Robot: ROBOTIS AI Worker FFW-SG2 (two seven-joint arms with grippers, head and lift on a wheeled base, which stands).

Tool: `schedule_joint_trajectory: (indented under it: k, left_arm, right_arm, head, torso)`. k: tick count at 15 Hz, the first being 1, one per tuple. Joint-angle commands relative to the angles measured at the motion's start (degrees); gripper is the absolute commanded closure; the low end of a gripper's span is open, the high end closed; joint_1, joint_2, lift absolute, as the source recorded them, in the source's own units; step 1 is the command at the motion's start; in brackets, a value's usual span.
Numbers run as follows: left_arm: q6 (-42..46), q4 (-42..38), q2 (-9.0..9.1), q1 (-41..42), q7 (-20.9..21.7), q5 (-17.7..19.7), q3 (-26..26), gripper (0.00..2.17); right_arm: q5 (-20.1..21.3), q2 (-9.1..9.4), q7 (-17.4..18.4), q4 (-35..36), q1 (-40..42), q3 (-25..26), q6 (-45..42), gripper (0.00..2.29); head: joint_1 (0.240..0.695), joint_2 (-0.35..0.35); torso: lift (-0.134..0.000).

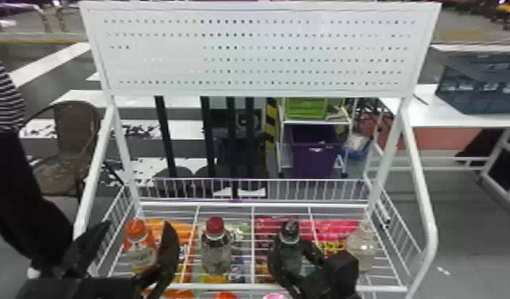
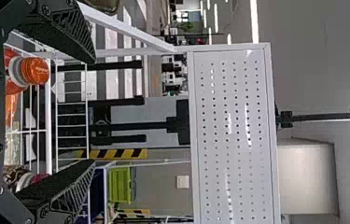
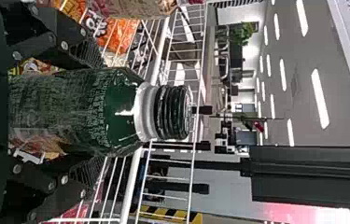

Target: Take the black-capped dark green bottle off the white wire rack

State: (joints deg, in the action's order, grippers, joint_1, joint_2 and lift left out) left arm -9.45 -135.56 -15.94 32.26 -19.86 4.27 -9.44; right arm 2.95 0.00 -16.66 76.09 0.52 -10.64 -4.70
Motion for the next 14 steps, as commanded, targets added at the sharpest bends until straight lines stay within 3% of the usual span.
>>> schedule_joint_trajectory:
  k: [1,6,12,13,14]
  left_arm:
    - [0.0,-0.1,-0.05,0.0,0.0,-0.1,-0.1,0.14]
    - [-0.4,-0.6,-0.14,0.1,0.0,-0.2,-0.1,0.14]
    - [-0.4,-0.8,-0.05,0.3,0.0,-0.3,0.0,0.14]
    - [-0.4,-0.8,0.04,0.3,0.0,-0.3,0.0,0.14]
    - [-0.4,-0.8,0.04,0.3,0.0,-0.3,-0.1,0.14]
  right_arm:
    - [0.2,0.05,0.9,1.1,0.9,-0.3,1.0,1.66]
    - [-0.7,0.05,2.4,9.2,4.7,-0.2,4.1,1.64]
    - [-2.9,0.05,2.6,30.6,14.2,2.5,19.6,1.62]
    - [-2.9,0.05,2.6,34.7,16.4,2.8,22.1,1.45]
    - [-2.9,0.05,2.6,38.1,18.5,3.3,22.6,1.46]
  head:
    - [0.499,0.0]
    - [0.499,0.0]
    - [0.499,0.0]
    - [0.499,0.0]
    - [0.499,0.0]
  torso:
    - [0.0]
    - [0.0]
    - [0.0]
    - [0.0]
    - [0.0]
